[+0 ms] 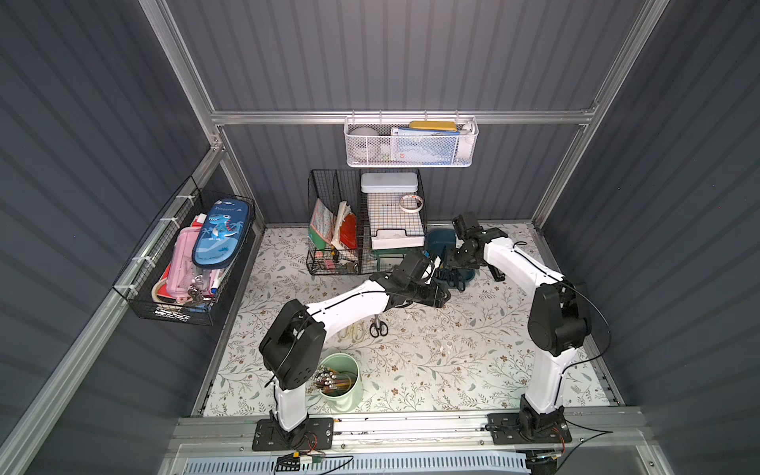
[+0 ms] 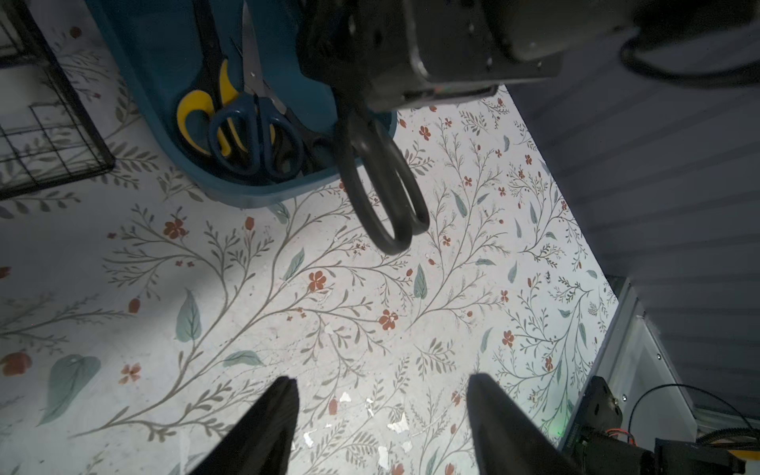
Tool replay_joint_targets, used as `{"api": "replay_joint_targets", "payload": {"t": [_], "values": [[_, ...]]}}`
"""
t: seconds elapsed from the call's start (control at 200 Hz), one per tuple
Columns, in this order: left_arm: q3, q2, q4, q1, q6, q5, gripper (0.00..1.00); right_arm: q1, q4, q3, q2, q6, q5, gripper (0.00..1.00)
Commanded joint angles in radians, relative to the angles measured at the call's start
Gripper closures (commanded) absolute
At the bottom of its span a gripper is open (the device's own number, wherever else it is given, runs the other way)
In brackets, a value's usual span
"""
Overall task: Take the scissors out of the storage box
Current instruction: Pick up the scissors from the storage box.
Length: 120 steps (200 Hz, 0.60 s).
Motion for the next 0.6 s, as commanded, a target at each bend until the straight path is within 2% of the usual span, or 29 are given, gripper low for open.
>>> {"api": "replay_joint_targets", "payload": {"t": [0.0, 0.225, 0.595], "values": [[0.023, -0.009, 0.054, 0.007, -0.045, 0.013, 0.3, 0.022, 0.02, -0.038, -0.035, 0.029, -0.011, 1.0], [0.014, 0.017, 0.06, 0.008, -0.081, 0.012, 0.32, 0.039, 0.043, -0.094, -0.067, 0.052, -0.038, 1.0], [0.015, 0.056, 0.056, 0.006, -0.117, 0.007, 0.47, 0.06, 0.078, -0.156, -0.128, 0.081, -0.075, 1.0]]}}
